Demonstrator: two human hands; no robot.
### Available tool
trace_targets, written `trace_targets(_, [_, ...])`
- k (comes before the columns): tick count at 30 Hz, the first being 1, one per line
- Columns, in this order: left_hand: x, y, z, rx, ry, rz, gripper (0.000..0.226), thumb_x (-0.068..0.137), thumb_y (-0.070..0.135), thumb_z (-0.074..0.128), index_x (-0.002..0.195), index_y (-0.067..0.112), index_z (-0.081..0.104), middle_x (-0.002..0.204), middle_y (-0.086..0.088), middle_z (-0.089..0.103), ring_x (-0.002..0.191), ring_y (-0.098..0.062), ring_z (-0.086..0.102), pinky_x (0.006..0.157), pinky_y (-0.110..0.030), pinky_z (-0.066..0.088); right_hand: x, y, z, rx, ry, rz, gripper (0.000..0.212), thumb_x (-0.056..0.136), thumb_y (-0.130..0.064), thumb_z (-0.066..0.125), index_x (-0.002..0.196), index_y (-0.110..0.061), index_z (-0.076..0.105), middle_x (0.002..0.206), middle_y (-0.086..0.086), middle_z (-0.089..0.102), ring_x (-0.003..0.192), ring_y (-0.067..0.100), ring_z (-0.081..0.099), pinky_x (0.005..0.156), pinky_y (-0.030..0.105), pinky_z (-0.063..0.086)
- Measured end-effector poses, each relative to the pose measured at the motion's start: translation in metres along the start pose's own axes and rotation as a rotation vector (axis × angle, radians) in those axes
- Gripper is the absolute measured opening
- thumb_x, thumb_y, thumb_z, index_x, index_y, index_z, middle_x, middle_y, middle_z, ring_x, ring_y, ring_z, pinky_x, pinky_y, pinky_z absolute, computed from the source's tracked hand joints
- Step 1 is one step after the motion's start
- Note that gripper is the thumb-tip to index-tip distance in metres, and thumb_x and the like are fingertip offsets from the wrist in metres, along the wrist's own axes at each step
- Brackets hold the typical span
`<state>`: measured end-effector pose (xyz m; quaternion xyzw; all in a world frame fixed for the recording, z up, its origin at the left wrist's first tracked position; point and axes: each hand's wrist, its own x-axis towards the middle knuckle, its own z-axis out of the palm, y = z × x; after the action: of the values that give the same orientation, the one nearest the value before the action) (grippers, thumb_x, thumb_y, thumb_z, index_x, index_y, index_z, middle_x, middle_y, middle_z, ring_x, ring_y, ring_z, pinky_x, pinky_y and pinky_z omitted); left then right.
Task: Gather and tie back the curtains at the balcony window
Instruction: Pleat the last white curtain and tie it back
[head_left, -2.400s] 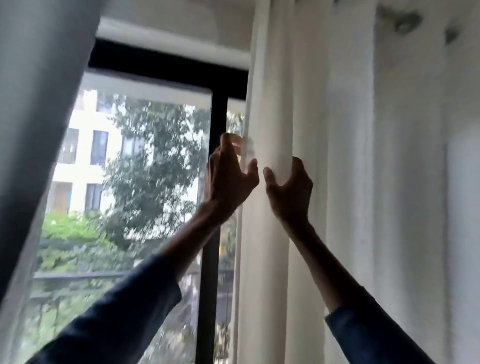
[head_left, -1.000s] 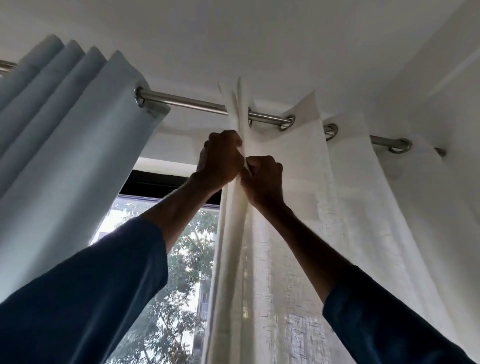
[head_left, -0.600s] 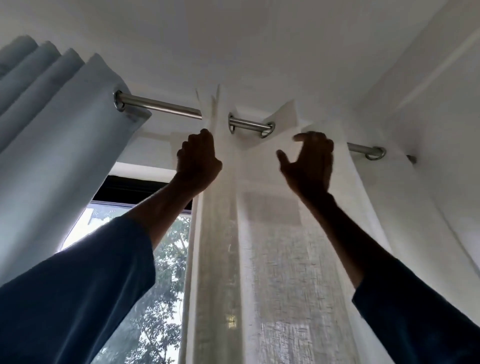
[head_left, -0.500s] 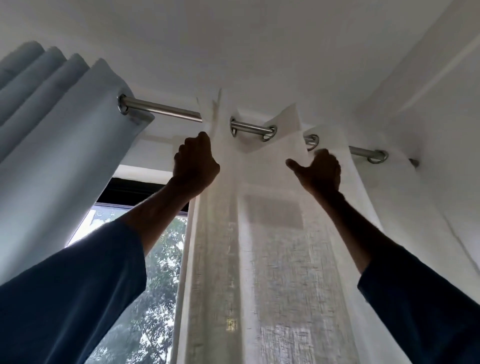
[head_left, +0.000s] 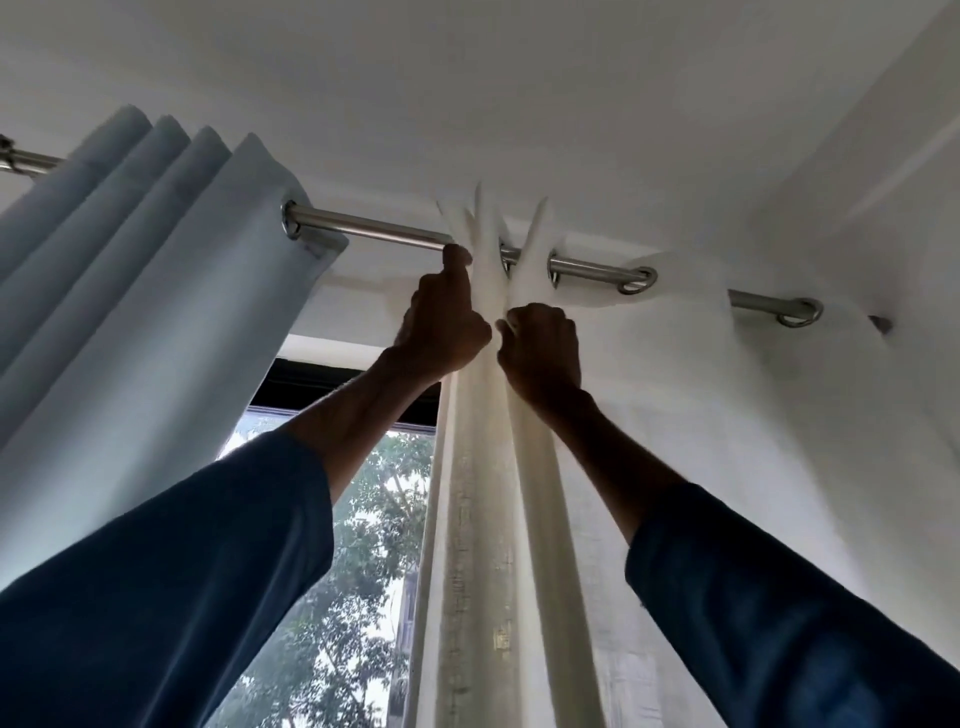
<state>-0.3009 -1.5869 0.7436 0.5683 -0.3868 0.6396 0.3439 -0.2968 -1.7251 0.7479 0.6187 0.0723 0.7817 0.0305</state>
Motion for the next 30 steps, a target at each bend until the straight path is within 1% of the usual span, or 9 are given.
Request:
trace_targets(3, [-0.001, 0.002, 0.005, 0.045, -0.006, 0.086, 0.075, 0.077, -0.011, 0.055, 0.142, 0.016, 0.029, 0.061, -0.003, 0.052, 0.055, -0.023, 0.056, 0.054, -0.037, 0.048, 0.000, -0.001, -0.004, 0.023, -0.017, -0.019, 0.049, 0.097, -0.014, 0.061, 0.058, -0.015, 0.032, 0.059, -0.003, 0.035, 0.065, 0.033, 0.049, 0.063, 0.032, 0.027])
trace_targets(5, [-0.002, 0.004, 0.011, 0.079, -0.025, 0.126, 0.065, 0.080, -0.011, 0.053, 0.137, 0.015, 0.036, 0.059, -0.001, 0.049, 0.054, -0.022, 0.054, 0.053, -0.035, 0.042, 0.001, 0.000, -0.009, 0.054, -0.040, -0.016, 0.056, 0.096, -0.014, 0.061, 0.054, -0.019, 0.025, 0.055, -0.005, 0.029, 0.062, 0.028, 0.039, 0.063, 0.032, 0.026])
trace_targets(10, [0.005, 0.002, 0.023, 0.116, -0.004, 0.063, 0.042, 0.091, 0.004, 0.053, 0.131, 0.009, 0.042, 0.095, -0.020, 0.065, 0.090, -0.042, 0.065, 0.073, -0.046, 0.053, 0.007, -0.021, -0.006, 0.197, -0.122, 0.027, 0.027, 0.082, -0.002, 0.055, 0.057, -0.012, 0.053, 0.065, 0.016, 0.061, 0.063, 0.033, 0.051, 0.060, 0.033, 0.030])
trace_targets(12, [0.009, -0.007, 0.019, 0.129, 0.011, 0.007, 0.040, 0.091, 0.007, 0.055, 0.129, 0.009, 0.047, 0.109, -0.023, 0.065, 0.099, -0.043, 0.065, 0.080, -0.048, 0.055, 0.008, -0.026, 0.001, 0.216, -0.116, 0.032, 0.027, 0.078, -0.002, 0.056, 0.054, -0.014, 0.051, 0.058, 0.009, 0.053, 0.059, 0.031, 0.049, 0.058, 0.032, 0.029])
trace_targets(15, [0.007, -0.010, 0.020, 0.111, 0.003, 0.054, 0.043, 0.087, 0.007, 0.059, 0.128, 0.015, 0.051, 0.104, -0.021, 0.068, 0.095, -0.041, 0.067, 0.076, -0.044, 0.056, 0.001, -0.018, 0.004, 0.240, -0.041, 0.058, 0.038, 0.077, -0.004, 0.058, 0.048, -0.017, 0.038, 0.048, -0.001, 0.036, 0.049, 0.024, 0.039, 0.052, 0.031, 0.024])
trace_targets(19, [-0.004, 0.009, 0.033, 0.084, 0.045, 0.059, 0.028, 0.093, 0.015, 0.056, 0.120, 0.011, 0.057, 0.102, -0.020, 0.069, 0.095, -0.042, 0.067, 0.073, -0.041, 0.054, -0.015, 0.008, -0.004, 0.340, 0.056, 0.099, 0.035, 0.080, -0.003, 0.060, 0.049, -0.006, 0.044, 0.043, 0.003, 0.040, 0.043, 0.015, 0.030, 0.048, 0.031, 0.027])
trace_targets(24, [-0.017, 0.035, 0.057, 0.003, 0.042, -0.209, 0.053, 0.096, 0.053, 0.050, 0.099, 0.003, 0.064, 0.096, -0.016, 0.066, 0.100, -0.035, 0.066, 0.074, -0.036, 0.043, -0.053, 0.030, -0.032, 0.364, 0.017, -0.011, 0.021, 0.086, -0.004, 0.070, 0.065, -0.006, 0.068, 0.057, 0.000, 0.066, 0.052, 0.013, 0.060, 0.059, 0.032, 0.053])
trace_targets(28, [-0.021, 0.045, 0.054, 0.114, -0.099, -0.294, 0.046, 0.080, 0.026, 0.075, 0.114, -0.001, 0.060, 0.120, -0.022, 0.062, 0.114, -0.042, 0.060, 0.081, -0.040, 0.048, -0.074, 0.051, -0.065, 0.413, -0.244, -0.041, 0.016, 0.092, -0.021, 0.074, 0.088, -0.007, 0.080, 0.079, -0.001, 0.078, 0.068, 0.006, 0.073, 0.062, 0.023, 0.059])
trace_targets(30, [-0.033, 0.048, 0.054, 0.157, -0.123, -0.268, 0.046, 0.077, 0.017, 0.077, 0.115, -0.002, 0.057, 0.121, -0.024, 0.060, 0.115, -0.044, 0.058, 0.084, -0.043, 0.051, -0.076, 0.072, -0.081, 0.392, -0.202, 0.031, 0.018, 0.092, -0.029, 0.075, 0.091, -0.011, 0.081, 0.084, -0.002, 0.079, 0.074, 0.003, 0.073, 0.065, 0.021, 0.059])
